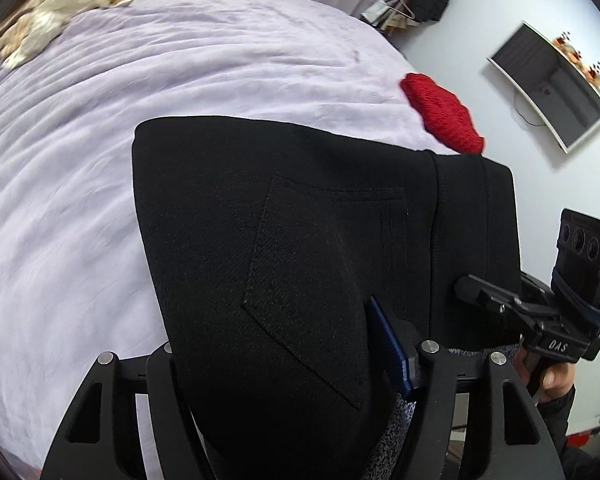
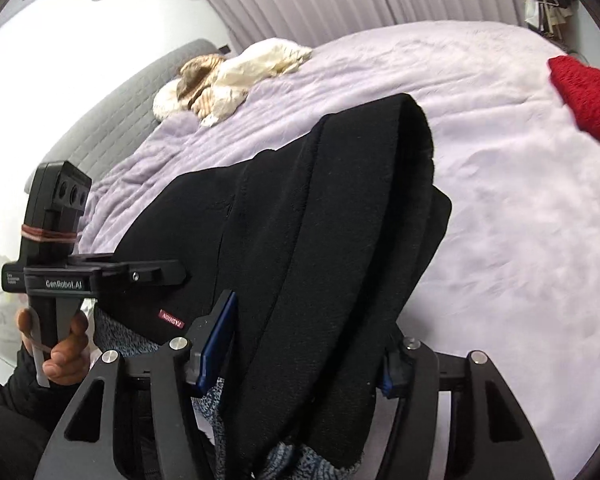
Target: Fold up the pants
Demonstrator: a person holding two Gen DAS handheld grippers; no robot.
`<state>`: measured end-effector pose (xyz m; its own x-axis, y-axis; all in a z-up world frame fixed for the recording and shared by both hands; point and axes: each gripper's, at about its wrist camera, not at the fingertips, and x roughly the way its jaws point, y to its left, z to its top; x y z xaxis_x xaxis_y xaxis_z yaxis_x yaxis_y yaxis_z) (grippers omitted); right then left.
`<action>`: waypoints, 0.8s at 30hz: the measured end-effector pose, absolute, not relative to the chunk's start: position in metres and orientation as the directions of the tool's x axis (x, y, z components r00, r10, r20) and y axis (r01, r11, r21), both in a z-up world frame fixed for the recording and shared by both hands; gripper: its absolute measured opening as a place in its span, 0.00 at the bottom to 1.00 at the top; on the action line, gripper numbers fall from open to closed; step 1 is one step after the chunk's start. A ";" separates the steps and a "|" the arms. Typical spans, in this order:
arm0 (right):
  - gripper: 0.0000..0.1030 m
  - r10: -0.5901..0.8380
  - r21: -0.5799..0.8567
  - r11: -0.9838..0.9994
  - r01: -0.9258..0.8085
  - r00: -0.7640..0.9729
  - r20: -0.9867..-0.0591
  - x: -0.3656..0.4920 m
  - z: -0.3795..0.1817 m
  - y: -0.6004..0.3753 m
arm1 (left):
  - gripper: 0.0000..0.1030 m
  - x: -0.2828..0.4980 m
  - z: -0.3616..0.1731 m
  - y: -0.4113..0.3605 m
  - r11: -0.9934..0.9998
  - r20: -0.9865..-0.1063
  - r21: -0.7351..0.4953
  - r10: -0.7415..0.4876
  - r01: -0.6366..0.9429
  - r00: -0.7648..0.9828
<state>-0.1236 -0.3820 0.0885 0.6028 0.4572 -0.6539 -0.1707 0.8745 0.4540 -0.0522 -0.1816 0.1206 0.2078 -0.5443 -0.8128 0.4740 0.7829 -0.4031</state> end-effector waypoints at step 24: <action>0.70 0.503 0.609 0.793 0.032 0.530 -0.683 -0.096 -0.005 -0.555 | 0.88 -0.017 0.045 -0.322 0.824 -0.902 -0.317 -0.415 0.470 0.119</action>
<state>-0.0957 -0.5550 -0.0046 0.5298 0.5032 -0.6828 0.0318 0.7927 0.6088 -0.0174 -0.3223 0.0454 0.1188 -0.4151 -0.9020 0.4703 0.8236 -0.3171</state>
